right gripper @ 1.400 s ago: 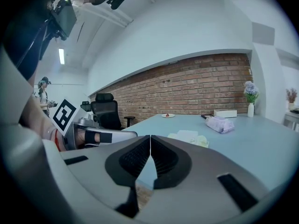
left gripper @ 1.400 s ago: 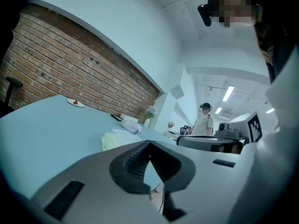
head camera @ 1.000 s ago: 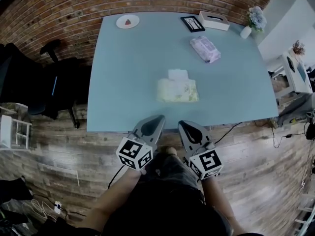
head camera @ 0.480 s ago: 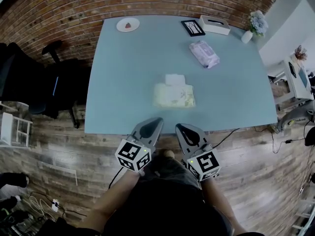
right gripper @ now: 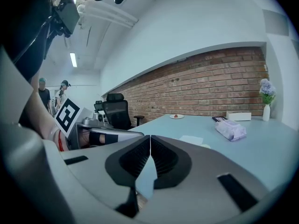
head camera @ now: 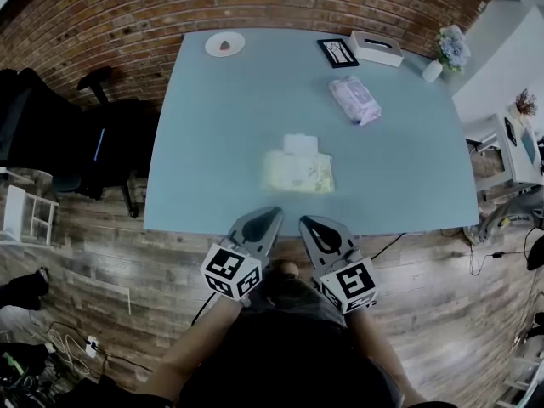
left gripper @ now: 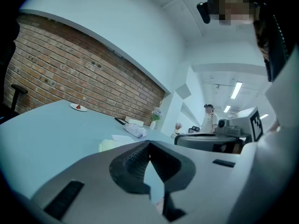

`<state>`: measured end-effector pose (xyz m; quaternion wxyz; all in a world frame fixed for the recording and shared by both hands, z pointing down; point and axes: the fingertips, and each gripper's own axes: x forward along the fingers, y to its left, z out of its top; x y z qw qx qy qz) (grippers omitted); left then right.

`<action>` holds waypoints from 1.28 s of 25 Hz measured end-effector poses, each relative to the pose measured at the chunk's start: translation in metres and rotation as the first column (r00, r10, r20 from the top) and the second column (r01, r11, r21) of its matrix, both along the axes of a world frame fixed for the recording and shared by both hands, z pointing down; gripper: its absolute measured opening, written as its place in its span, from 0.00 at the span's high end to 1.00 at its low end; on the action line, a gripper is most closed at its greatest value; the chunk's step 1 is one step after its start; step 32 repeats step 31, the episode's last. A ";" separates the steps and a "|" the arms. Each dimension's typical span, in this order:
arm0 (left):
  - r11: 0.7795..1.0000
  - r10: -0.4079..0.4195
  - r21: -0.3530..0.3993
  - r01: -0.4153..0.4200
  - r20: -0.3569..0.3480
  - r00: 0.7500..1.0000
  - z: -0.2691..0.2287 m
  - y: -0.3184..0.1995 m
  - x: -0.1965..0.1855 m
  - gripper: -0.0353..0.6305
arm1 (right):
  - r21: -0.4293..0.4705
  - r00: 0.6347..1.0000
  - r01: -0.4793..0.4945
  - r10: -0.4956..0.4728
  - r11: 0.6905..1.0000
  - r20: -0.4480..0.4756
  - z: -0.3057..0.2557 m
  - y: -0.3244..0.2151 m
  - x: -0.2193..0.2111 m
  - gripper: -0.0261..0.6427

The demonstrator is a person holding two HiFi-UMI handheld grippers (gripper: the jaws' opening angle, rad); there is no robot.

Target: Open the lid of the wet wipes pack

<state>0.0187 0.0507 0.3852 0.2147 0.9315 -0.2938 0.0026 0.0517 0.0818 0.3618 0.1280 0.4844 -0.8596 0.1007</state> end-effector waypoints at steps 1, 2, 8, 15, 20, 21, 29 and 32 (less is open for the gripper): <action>1.000 -0.003 -0.002 0.003 0.002 1.000 0.000 0.000 0.000 0.93 | -0.004 1.000 0.000 0.000 1.000 -0.002 -0.001 -0.001 0.001 0.92; 1.000 -0.006 -0.003 0.006 0.004 1.000 0.000 -0.001 0.001 0.93 | -0.007 1.000 0.003 -0.003 1.000 -0.003 -0.001 -0.002 0.002 0.92; 1.000 -0.022 -0.004 0.022 0.011 1.000 0.000 0.000 0.000 0.93 | 0.022 1.000 0.012 -0.013 1.000 0.022 -0.004 -0.004 0.003 0.92; 0.999 -0.027 -0.017 0.027 0.020 0.999 0.003 0.004 0.002 0.93 | 0.001 1.000 0.018 -0.018 1.000 0.018 0.001 -0.002 0.006 0.92; 0.999 -0.033 -0.030 0.034 0.026 0.999 0.007 0.004 0.004 0.93 | -0.022 1.000 0.023 -0.023 0.999 0.005 0.005 -0.002 0.011 0.92; 0.999 -0.036 -0.031 0.037 0.027 0.999 0.008 0.005 0.005 0.93 | -0.024 1.000 0.028 -0.028 0.999 0.003 0.006 -0.002 0.012 0.92; 0.998 -0.052 -0.032 0.053 0.040 0.998 0.011 0.008 0.005 0.93 | -0.034 0.997 0.073 -0.073 0.997 -0.007 0.012 0.001 0.010 0.92; 0.998 -0.056 -0.035 0.057 0.044 0.997 0.012 0.008 0.003 0.93 | -0.040 0.997 0.080 -0.080 0.996 -0.009 0.014 0.001 0.009 0.92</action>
